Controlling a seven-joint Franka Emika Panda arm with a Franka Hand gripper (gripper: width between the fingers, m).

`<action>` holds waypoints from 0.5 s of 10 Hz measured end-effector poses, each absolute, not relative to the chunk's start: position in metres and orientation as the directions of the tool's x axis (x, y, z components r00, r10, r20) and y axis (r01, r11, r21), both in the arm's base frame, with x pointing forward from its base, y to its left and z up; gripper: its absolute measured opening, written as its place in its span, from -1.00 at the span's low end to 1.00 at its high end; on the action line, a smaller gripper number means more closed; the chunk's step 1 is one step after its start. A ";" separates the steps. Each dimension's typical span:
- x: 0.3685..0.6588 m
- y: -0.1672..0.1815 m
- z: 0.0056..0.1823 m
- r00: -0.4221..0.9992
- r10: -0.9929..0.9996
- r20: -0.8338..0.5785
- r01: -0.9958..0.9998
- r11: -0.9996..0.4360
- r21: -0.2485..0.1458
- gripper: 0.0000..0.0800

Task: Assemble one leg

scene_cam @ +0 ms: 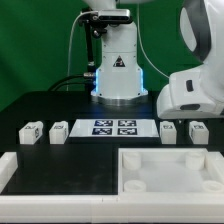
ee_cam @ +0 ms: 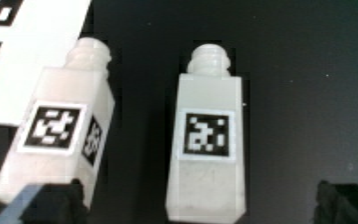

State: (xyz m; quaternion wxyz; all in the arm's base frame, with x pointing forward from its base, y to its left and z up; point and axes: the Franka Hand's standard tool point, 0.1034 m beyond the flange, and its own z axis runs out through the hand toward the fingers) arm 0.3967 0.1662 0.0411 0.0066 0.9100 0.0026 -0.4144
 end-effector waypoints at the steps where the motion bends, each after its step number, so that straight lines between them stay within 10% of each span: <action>1: 0.391 0.169 0.034 0.650 0.003 -0.760 0.017 -1.000 0.011 0.62; 5: 0.378 0.172 0.012 0.650 0.006 -0.760 0.019 -1.000 0.009 0.62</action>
Offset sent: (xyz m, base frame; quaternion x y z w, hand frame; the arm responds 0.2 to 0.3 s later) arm -0.0176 0.0079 -0.0218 0.0062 0.0136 0.0193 0.9997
